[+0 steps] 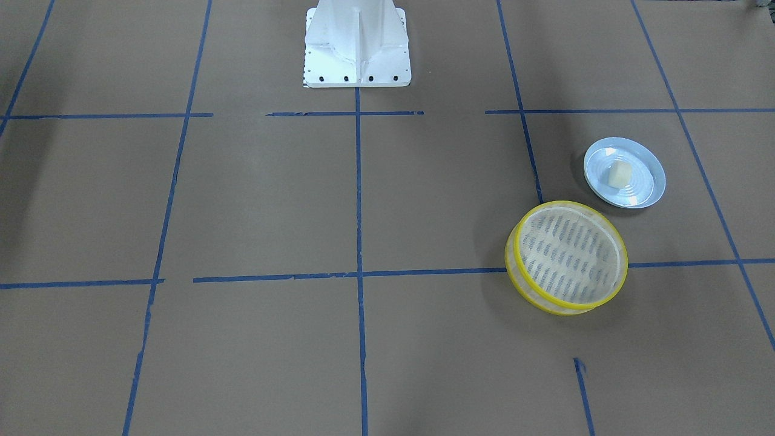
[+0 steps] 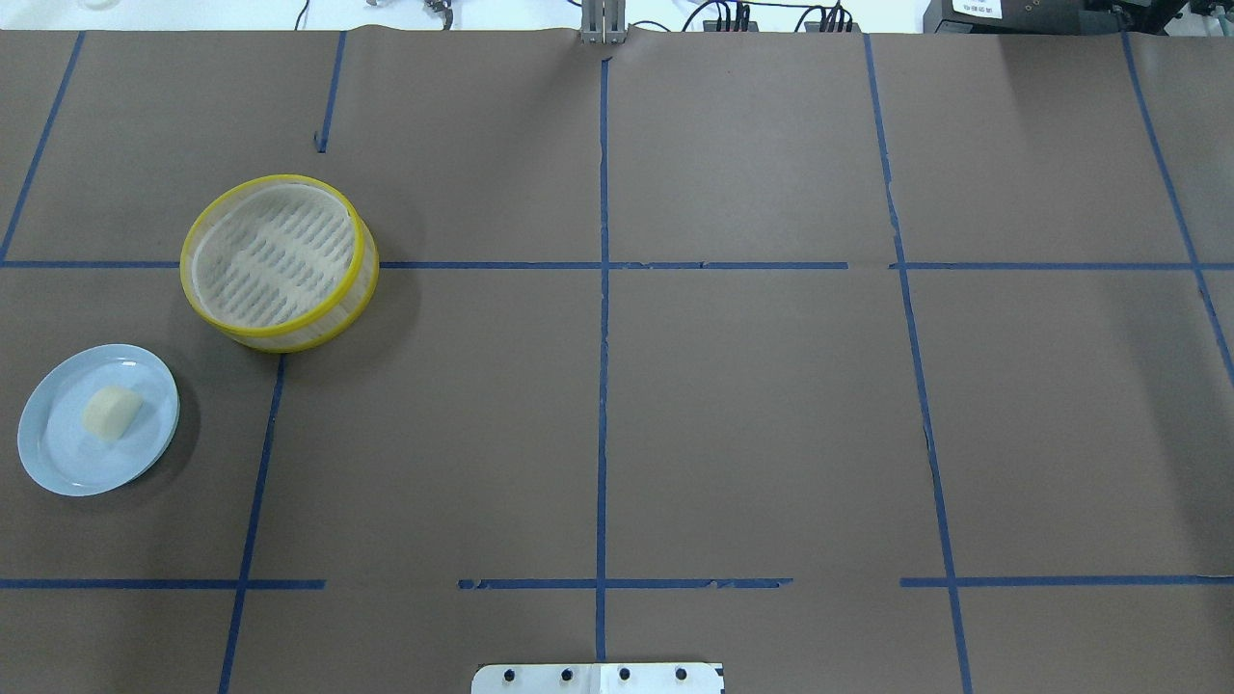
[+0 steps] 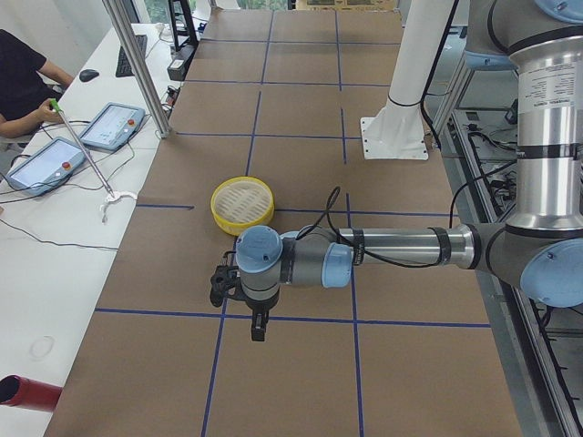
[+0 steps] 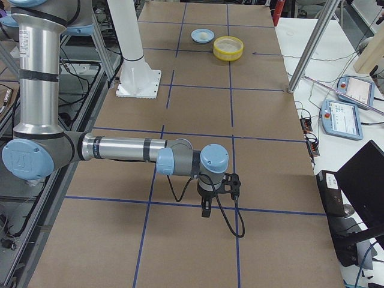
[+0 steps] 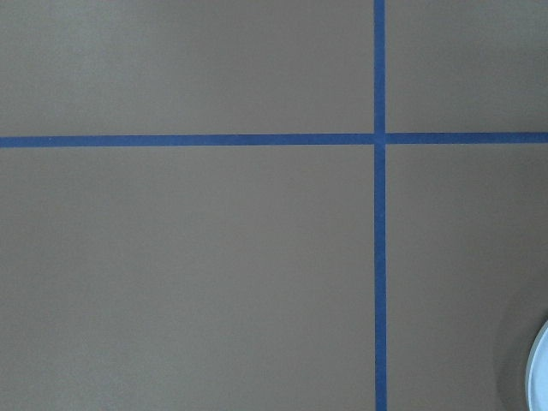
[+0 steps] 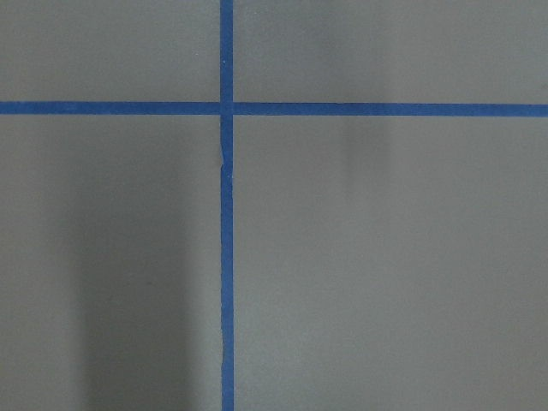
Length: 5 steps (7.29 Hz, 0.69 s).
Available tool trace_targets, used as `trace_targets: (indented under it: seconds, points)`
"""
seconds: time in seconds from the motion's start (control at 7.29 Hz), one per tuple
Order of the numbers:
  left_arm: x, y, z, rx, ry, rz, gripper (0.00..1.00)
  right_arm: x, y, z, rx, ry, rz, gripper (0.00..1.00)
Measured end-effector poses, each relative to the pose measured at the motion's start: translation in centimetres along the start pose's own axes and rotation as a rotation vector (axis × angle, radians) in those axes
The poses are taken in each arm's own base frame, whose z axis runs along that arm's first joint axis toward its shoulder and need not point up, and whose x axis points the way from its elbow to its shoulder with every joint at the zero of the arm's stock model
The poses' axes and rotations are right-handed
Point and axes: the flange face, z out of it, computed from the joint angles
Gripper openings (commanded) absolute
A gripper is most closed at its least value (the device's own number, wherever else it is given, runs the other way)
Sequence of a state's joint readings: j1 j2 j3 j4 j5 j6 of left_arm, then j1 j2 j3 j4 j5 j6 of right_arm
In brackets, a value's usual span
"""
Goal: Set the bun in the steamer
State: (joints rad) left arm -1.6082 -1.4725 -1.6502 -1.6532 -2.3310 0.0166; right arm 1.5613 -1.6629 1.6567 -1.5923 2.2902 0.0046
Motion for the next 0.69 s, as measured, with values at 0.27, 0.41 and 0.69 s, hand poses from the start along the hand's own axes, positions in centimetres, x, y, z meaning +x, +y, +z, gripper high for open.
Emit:
trace_targets:
  seconds: [0.27, 0.41, 0.69]
  points:
    - [0.4, -0.2, -0.2, 0.004, 0.002, 0.007, 1.0, 0.0, 0.0, 0.0, 0.0, 0.0, 0.0, 1.0]
    - [0.9, -0.5, -0.6, 0.013, 0.003, 0.016, 1.0, 0.0, 0.0, 0.0, 0.0, 0.0, 0.0, 1.0]
    - [2.8, -1.3, -2.4, 0.047, 0.019, 0.048, 1.0, 0.0, 0.0, 0.0, -0.001, 0.0, -0.001, 1.0]
